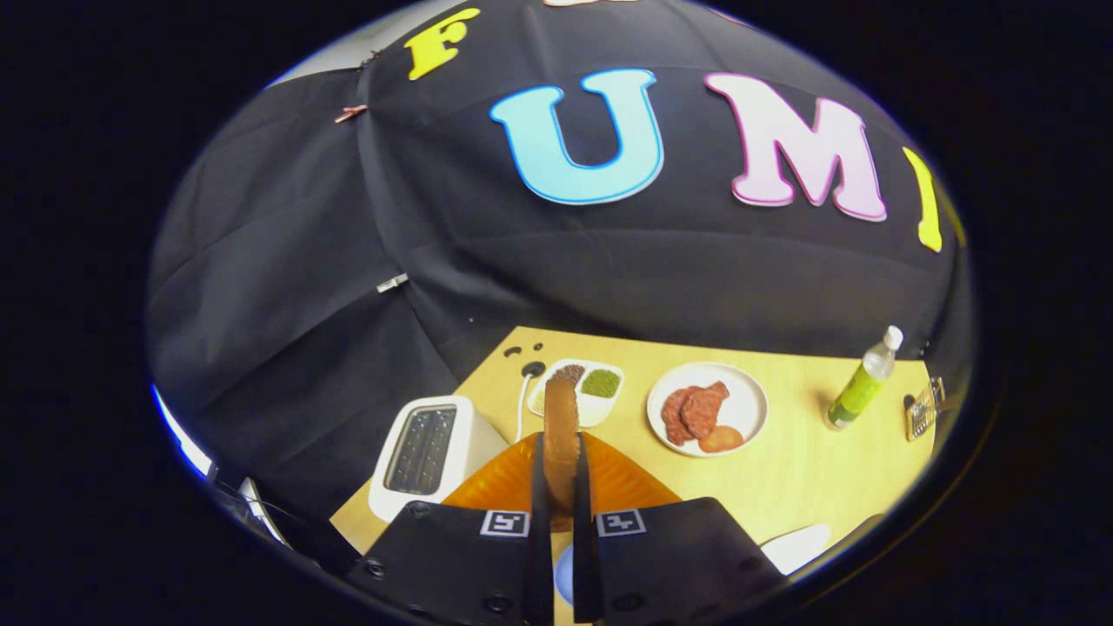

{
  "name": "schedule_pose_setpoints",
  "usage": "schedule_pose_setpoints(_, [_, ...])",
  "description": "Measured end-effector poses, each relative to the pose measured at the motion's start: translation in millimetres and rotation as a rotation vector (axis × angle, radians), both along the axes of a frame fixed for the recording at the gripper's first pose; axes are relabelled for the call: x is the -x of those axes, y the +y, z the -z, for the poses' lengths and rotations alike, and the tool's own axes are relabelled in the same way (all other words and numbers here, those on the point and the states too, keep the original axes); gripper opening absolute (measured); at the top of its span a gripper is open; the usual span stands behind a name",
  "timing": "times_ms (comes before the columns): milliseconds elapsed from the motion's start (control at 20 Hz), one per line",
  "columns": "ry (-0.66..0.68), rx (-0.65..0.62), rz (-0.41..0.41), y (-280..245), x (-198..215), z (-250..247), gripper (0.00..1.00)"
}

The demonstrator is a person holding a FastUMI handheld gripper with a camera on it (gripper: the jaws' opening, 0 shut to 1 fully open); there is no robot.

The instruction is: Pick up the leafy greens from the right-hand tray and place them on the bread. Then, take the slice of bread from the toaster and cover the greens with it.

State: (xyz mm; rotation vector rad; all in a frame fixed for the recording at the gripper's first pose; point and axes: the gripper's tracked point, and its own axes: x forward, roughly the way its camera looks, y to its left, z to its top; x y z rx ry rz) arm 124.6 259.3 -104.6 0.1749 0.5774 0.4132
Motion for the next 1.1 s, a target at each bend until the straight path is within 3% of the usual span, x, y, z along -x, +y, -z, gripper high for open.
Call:
schedule_pose_setpoints(400, [0.205, -0.078, 0.01, -18.4, 42.8, 99.5, 0.13])
schedule_pose_setpoints(650, [0.267, -0.102, 0.007, -32.0, 68.8, 145.0, 0.13])
schedule_pose_setpoints(900, [0.287, -0.143, 0.082, -55.7, 66.8, 163.6, 0.13])
schedule_pose_setpoints(1100, [0.305, -0.129, 0.145, -70.8, 69.1, 171.7, 0.21])
